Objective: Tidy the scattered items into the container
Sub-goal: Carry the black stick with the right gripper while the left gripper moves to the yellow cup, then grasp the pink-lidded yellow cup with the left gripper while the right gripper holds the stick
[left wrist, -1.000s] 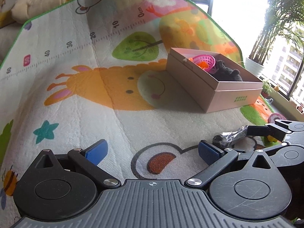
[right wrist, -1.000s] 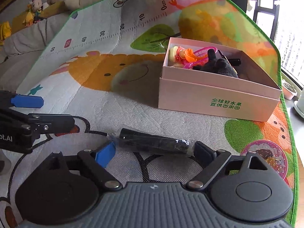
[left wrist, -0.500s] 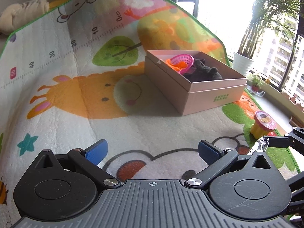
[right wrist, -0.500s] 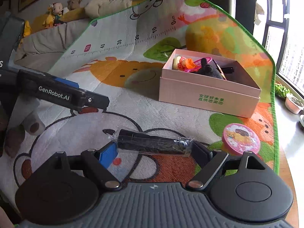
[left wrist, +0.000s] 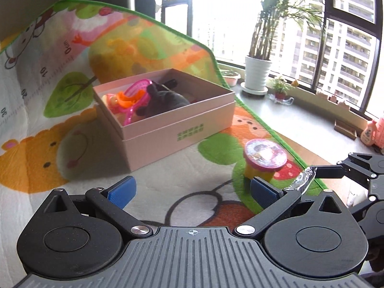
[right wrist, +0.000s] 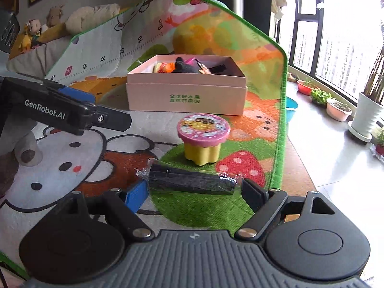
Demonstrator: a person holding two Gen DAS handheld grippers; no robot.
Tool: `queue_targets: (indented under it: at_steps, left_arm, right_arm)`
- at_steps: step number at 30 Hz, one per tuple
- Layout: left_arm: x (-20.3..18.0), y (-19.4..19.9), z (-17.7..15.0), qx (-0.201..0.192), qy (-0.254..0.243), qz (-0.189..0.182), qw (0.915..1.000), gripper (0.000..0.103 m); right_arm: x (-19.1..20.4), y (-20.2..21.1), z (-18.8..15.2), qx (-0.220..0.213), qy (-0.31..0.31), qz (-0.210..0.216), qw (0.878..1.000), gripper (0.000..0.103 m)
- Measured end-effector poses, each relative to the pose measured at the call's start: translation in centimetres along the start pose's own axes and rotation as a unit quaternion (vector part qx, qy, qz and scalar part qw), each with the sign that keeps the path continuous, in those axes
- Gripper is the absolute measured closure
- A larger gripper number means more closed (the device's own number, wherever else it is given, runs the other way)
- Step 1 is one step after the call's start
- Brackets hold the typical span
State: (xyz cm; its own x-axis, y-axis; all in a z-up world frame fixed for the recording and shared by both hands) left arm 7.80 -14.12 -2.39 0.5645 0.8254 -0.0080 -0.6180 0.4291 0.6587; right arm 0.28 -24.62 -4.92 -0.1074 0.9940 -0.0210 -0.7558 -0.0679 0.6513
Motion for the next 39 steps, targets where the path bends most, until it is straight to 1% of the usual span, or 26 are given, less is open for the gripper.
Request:
queue_targets:
  at_steps: [3, 5, 7, 9, 10, 13, 15, 17, 20, 21, 22, 24, 26, 27, 29, 30, 31, 34, 39]
  left_arm:
    - [-2.1, -1.0, 0.5, 0.005, -0.027, -0.015, 0.9995, 0.0]
    - [-3.4, -1.8, 1.0, 0.01, -0.041, -0.026, 0.9988, 0.0]
    - [-4.0, -3.1, 1.4, 0.023, -0.047, -0.03, 0.9982, 0.0]
    - [-4.2, -4.5, 1.8, 0.031, -0.043, -0.026, 0.9982, 0.0]
    - [-4.3, -5.0, 1.9, 0.034, -0.039, -0.03, 0.9982, 0.0]
    - [-5.2, -6.0, 2.2, 0.043, -0.024, -0.063, 0.9968, 0.0]
    - [-5.8, -6.5, 2.4, 0.045, -0.023, -0.079, 0.9956, 0.0]
    - [-6.3, -7.0, 2.5, 0.044, -0.031, -0.082, 0.9952, 0.0]
    - [-6.7, -7.8, 2.5, 0.045, -0.041, -0.075, 0.9954, 0.0]
    - [-6.9, -8.0, 2.4, 0.044, -0.043, -0.073, 0.9954, 0.004]
    - [-7.0, -8.1, 2.4, 0.044, -0.046, -0.073, 0.9953, 0.018]
    - [-7.1, -8.4, 2.3, 0.05, -0.049, -0.075, 0.9947, 0.041]
    - [-7.0, -8.5, 2.2, 0.049, -0.047, -0.074, 0.995, 0.041]
    - [-6.9, -8.3, 2.2, 0.046, -0.048, -0.073, 0.9951, 0.044]
    - [-6.4, -8.0, 2.3, 0.038, -0.046, -0.071, 0.9957, 0.044]
    - [-5.9, -7.8, 2.3, 0.035, -0.041, -0.068, 0.9962, 0.048]
    - [-5.4, -7.7, 2.4, 0.034, -0.034, -0.066, 0.9967, 0.056]
    - [-3.2, -6.8, 2.2, 0.034, -0.014, -0.055, 0.9978, 0.055]
    - [0.9, -5.0, 1.0, 0.04, 0.009, -0.017, 0.999, 0.055]
  right_arm:
    - [-1.6, -0.1, -0.3, -0.007, -0.014, -0.015, 1.0, 0.019]
    - [-2.1, -0.3, -0.5, -0.007, -0.025, -0.011, 1.0, 0.019]
    - [-2.2, -0.5, -0.8, -0.007, -0.029, -0.008, 1.0, 0.019]
    - [-2.1, -0.5, -0.8, -0.01, -0.025, -0.01, 1.0, 0.019]
    - [-2.0, -0.5, -0.8, -0.01, -0.023, -0.01, 1.0, 0.019]
    - [-1.9, -0.5, -0.8, -0.009, -0.02, -0.01, 1.0, 0.019]
    - [-1.8, -0.5, -0.7, -0.007, -0.018, -0.011, 1.0, 0.019]
    - [-1.8, -0.5, -0.7, -0.006, -0.017, -0.011, 1.0, 0.019]
    - [-1.7, -0.6, -0.6, -0.004, -0.015, -0.011, 1.0, 0.018]
    - [-1.7, -0.6, -0.6, -0.003, -0.015, -0.011, 1.0, 0.018]
    - [-1.6, -0.7, -0.6, -0.002, -0.015, -0.011, 1.0, 0.018]
    - [-1.6, -0.7, -0.5, -0.001, -0.014, -0.011, 1.0, 0.018]
    - [-1.5, -0.8, -0.4, 0.001, -0.012, -0.009, 1.0, 0.018]
    - [-1.5, -0.9, -0.3, 0.002, -0.011, -0.007, 1.0, 0.019]
    - [-1.3, -1.0, -0.2, 0.004, -0.01, -0.004, 1.0, 0.019]
    - [-1.3, -1.1, -0.1, 0.006, -0.01, -0.002, 1.0, 0.019]
    - [-1.2, -1.2, 0.1, 0.007, -0.009, -0.001, 1.0, 0.019]
    - [-1.0, -1.4, 1.2, -0.001, -0.003, 0.003, 1.0, 0.019]
    - [-1.4, -2.5, 3.8, -0.007, -0.007, 0.006, 1.0, 0.019]
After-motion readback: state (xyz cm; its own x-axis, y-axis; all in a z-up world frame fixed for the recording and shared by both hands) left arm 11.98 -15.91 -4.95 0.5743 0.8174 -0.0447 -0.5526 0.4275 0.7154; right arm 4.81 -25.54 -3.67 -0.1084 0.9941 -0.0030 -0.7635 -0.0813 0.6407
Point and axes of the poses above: each gripper's, at about its wrist camera, not at the fingertips, and y roughly against the way its jaws point, x to its left, z to its top, the point moved 10 cm from there along -y, roughly the way its jaws point, and after that the axes turned 5 degrees about x, right-handed, at the moved point
